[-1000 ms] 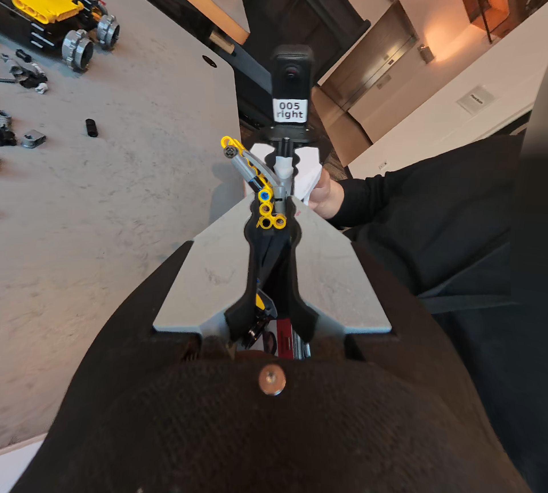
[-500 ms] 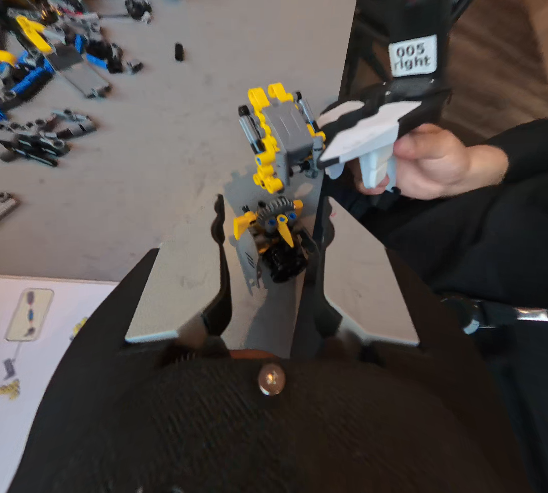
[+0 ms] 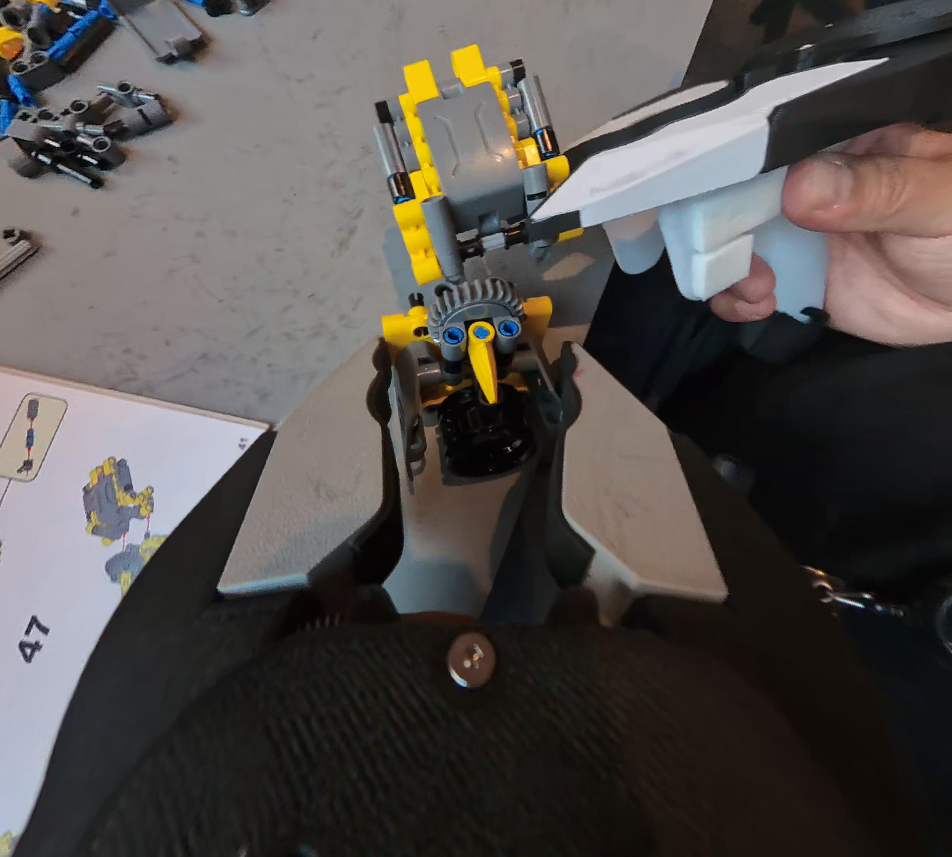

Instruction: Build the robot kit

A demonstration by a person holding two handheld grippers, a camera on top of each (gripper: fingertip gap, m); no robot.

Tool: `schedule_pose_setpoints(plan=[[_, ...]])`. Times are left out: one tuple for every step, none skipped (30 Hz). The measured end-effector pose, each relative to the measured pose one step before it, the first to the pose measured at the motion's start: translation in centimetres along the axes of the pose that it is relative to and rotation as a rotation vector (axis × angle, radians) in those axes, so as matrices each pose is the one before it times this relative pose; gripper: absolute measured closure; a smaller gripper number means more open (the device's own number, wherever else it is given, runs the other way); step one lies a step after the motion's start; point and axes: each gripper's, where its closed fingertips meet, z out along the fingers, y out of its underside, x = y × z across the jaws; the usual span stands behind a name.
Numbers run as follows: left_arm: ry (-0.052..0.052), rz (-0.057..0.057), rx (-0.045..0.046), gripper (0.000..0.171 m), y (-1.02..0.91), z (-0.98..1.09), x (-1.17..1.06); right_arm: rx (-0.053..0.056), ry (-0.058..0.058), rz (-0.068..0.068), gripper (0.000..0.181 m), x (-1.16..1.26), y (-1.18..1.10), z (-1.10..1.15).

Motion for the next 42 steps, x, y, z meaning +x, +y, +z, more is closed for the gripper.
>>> schedule_pose_setpoints(plan=[[-0.0034,-0.0112,0.01345,0.109,0.105,-0.154,-0.043,0.0016,-0.0015,0.0105,0.168,0.057,0.111,-0.031],[0.0055,-0.0178,0.01776,0.109,0.061,-0.096,0.114,-0.0039,-0.0010,0.0103,0.168,0.034,0.127,0.011],[0.0134,-0.0216,0.01801,0.109,0.024,-0.026,0.270,0.0024,0.0023,0.0040,0.168,0.013,0.031,0.035],[0.0111,-0.0191,0.01646,0.109,-0.008,0.006,0.260,-0.0006,0.0027,-0.0010,0.168,-0.038,0.067,0.075],[-0.0013,-0.0122,0.01603,0.109,-0.057,0.027,0.075,-0.0041,0.0020,-0.0018,0.168,-0.067,0.169,0.116],[-0.0099,-0.0078,0.01527,0.109,-0.077,0.023,-0.076,-0.0018,0.0000,0.0006,0.168,-0.104,0.186,0.151],[-0.0090,-0.0096,0.01257,0.109,-0.070,0.017,-0.079,-0.0010,-0.0007,0.0042,0.168,-0.085,0.220,0.141],[-0.0064,-0.0143,0.01135,0.109,-0.037,0.009,-0.054,0.0068,-0.0012,0.0027,0.168,-0.057,0.092,0.098],[-0.0048,-0.0117,0.01321,0.109,-0.025,-0.028,-0.043,0.0062,-0.0015,0.0024,0.168,-0.047,0.042,0.067],[-0.0047,-0.0053,0.01392,0.109,-0.008,-0.064,-0.029,0.0061,0.0016,-0.0044,0.168,-0.004,0.010,0.032],[-0.0075,0.0027,0.01100,0.110,0.018,-0.093,-0.023,0.0035,0.0070,-0.0069,0.168,0.050,-0.016,0.013],[-0.0055,0.0040,0.01109,0.111,0.003,-0.098,0.051,0.0027,0.0112,-0.0134,0.168,0.083,-0.001,0.007],[0.0002,0.0006,0.01345,0.113,-0.034,-0.080,0.162,-0.0007,0.0075,-0.0112,0.168,0.009,0.033,0.033],[-0.0023,0.0025,0.01083,0.114,-0.026,-0.042,0.128,-0.0001,0.0010,-0.0051,0.168,-0.049,0.029,0.056],[-0.0067,0.0042,0.00683,0.114,-0.016,-0.005,0.060,-0.0056,-0.0068,0.0058,0.168,-0.081,0.126,0.095],[-0.0063,0.0016,0.00479,0.114,-0.019,0.014,0.040,-0.0001,-0.0037,0.0075,0.168,-0.025,0.001,0.049],[-0.0055,-0.0001,0.00254,0.113,-0.026,0.026,0.021,-0.0032,0.0000,0.0007,0.168,-0.013,0.020,0.038],[-0.0060,-0.0021,0.00190,0.113,-0.021,0.015,-0.025,-0.0053,0.0010,-0.0040,0.168,-0.022,0.065,0.026],[-0.0059,-0.0001,0.00277,0.114,-0.022,0.006,-0.030,-0.0020,0.0002,-0.0037,0.168,-0.014,0.016,-0.019],[-0.0055,0.0047,0.00446,0.114,-0.015,-0.001,-0.010,-0.0011,-0.0014,-0.0041,0.168,-0.004,0.030,-0.010],[-0.0053,0.0063,0.00520,0.113,-0.012,0.001,-0.017,-0.0012,-0.0014,0.0006,0.168,-0.001,0.038,-0.017],[-0.0045,0.0052,0.00397,0.113,-0.008,-0.010,-0.010,0.0000,-0.0017,0.0042,0.168,0.000,0.018,-0.025],[-0.0050,0.0037,0.00237,0.113,-0.006,0.004,-0.032,-0.0017,-0.0023,0.0071,0.168,0.027,0.040,-0.020],[-0.0082,0.0013,0.00200,0.113,-0.018,-0.002,-0.115,-0.0044,-0.0019,0.0077,0.168,0.049,0.083,-0.038],[-0.0069,0.0003,0.00080,0.113,-0.019,-0.008,-0.138,-0.0028,-0.0028,0.0076,0.169,0.027,0.074,-0.049],[-0.0018,-0.0003,-0.00098,0.113,0.013,-0.018,-0.095,-0.0048,-0.0056,0.0041,0.169,-0.019,0.118,-0.027],[0.0039,-0.0024,-0.00206,0.113,0.007,-0.016,-0.030,0.0012,-0.0064,0.0037,0.169,-0.026,0.035,0.005],[0.0056,-0.0045,-0.00078,0.113,0.009,-0.004,-0.011,-0.0012,-0.0059,0.0074,0.168,-0.020,0.008,-0.008],[0.0017,-0.0018,-0.00045,0.113,0.013,-0.006,-0.027,-0.0003,-0.0076,0.0102,0.169,-0.025,-0.022,0.012],[-0.0015,0.0007,0.00051,0.113,-0.009,0.007,-0.016,0.0018,-0.0080,0.0153,0.169,-0.013,-0.037,0.008],[-0.0034,0.0005,0.00166,0.113,-0.003,0.006,-0.013,0.0059,-0.0078,0.0149,0.169,-0.025,-0.090,-0.007],[-0.0038,-0.0001,0.00170,0.113,-0.016,0.004,-0.026,0.0025,0.0006,0.0050,0.169,0.006,-0.059,0.020],[-0.0035,-0.0008,0.00137,0.113,-0.018,0.013,-0.012,-0.0013,0.0031,-0.0014,0.169,0.013,0.017,0.039],[-0.0037,-0.0016,0.00200,0.113,-0.016,0.015,-0.029,0.0023,0.0015,0.0001,0.169,0.014,-0.023,0.025],[-0.0047,-0.0023,0.00380,0.113,-0.048,0.019,-0.046,0.0039,0.0009,0.0031,0.169,0.007,-0.057,0.008],[-0.0056,-0.0014,0.00587,0.113,-0.050,0.015,-0.033,0.0024,0.0002,0.0023,0.169,-0.007,-0.041,0.018],[-0.0053,-0.0005,0.00673,0.114,-0.059,0.017,-0.022,-0.0021,-0.0012,0.0019,0.169,-0.018,-0.020,0.039],[-0.0041,0.0006,0.00394,0.114,-0.031,0.016,-0.011,-0.0013,0.0009,0.0028,0.169,0.020,-0.033,0.025],[-0.0028,0.0001,0.00167,0.114,-0.017,0.007,-0.005,-0.0020,0.0011,0.0007,0.169,-0.005,-0.018,0.017],[-0.0008,-0.0013,-0.00006,0.114,0.002,-0.004,-0.011,-0.0028,0.0017,-0.0038,0.169,-0.007,-0.002,0.019],[0.0014,-0.0015,-0.00074,0.114,0.008,-0.004,0.007,-0.0035,0.0048,-0.0114,0.169,-0.012,-0.010,0.017],[0.0048,-0.0023,0.00019,0.114,-0.016,0.004,0.080,-0.0037,0.0050,-0.0157,0.169,-0.068,-0.026,0.028]])
